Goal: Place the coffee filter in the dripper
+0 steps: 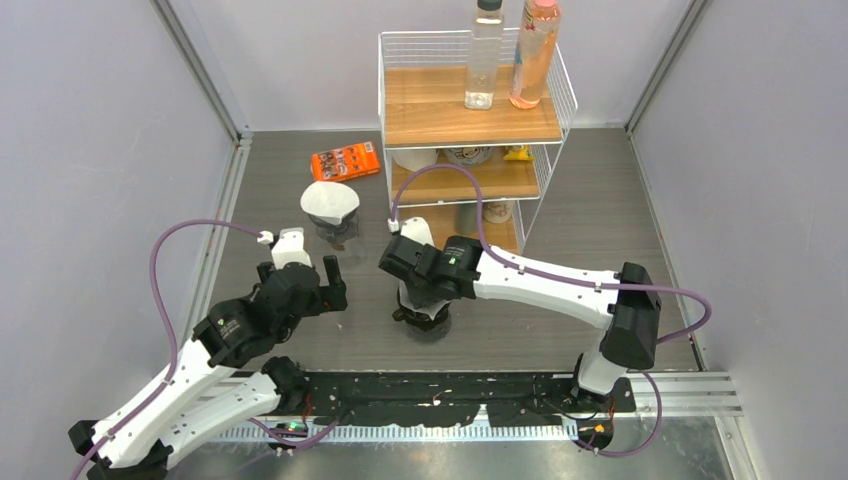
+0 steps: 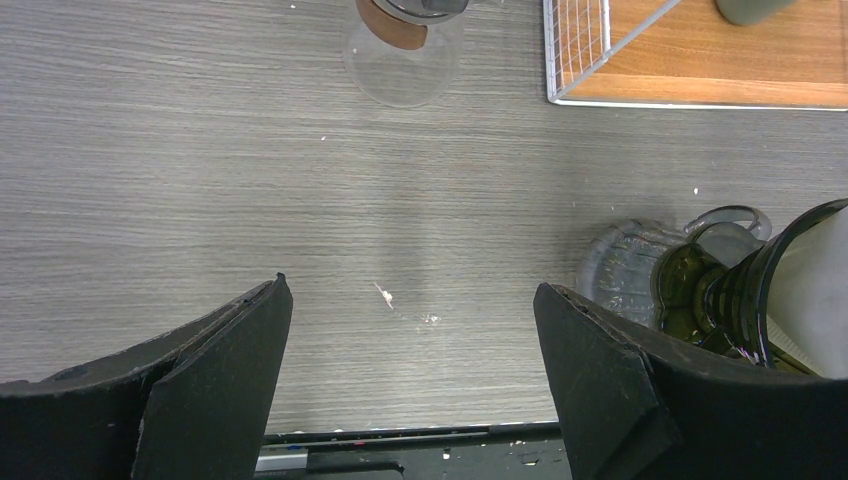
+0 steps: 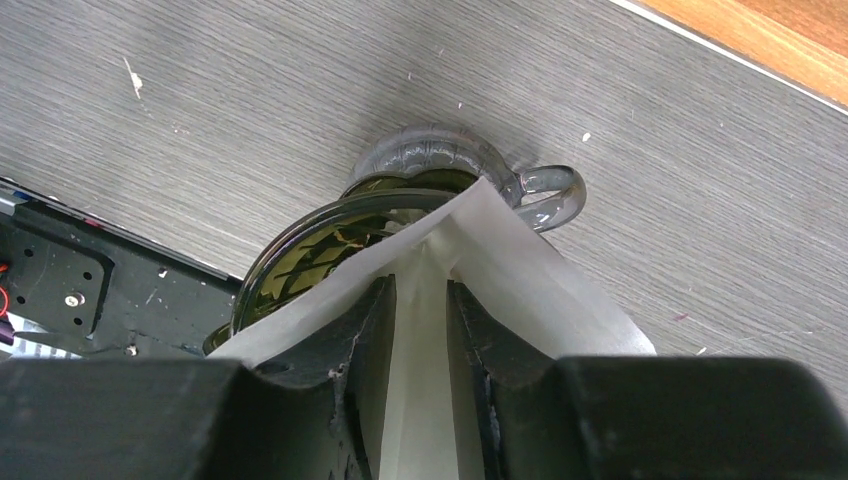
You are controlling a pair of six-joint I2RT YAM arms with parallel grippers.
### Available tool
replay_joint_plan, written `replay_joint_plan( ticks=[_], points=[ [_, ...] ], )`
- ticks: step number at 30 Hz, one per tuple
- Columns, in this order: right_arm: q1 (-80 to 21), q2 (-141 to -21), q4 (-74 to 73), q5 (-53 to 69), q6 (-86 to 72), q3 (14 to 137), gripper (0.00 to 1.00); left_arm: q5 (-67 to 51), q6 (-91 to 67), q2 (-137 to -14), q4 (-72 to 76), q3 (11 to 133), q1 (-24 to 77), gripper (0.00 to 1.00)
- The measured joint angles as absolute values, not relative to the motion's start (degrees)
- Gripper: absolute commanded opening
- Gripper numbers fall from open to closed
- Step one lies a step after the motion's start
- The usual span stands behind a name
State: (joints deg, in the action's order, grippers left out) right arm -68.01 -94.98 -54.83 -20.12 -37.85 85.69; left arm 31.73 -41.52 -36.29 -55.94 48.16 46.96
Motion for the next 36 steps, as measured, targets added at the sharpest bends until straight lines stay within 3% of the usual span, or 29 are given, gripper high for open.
replay_joint_plan(
  ticks=[27, 36],
  points=[
    [-67.3, -98.8, -55.9, -20.0, -37.6, 85.3, 0.33, 32.2, -41.5, -36.1, -56.0, 48.0, 46.9, 1.00],
    [-67.3, -98.7, -55.5, -19.5, -36.9, 85.3, 0.50, 32.4, -41.5, -36.4, -56.0, 48.0, 46.9, 1.00]
  ],
)
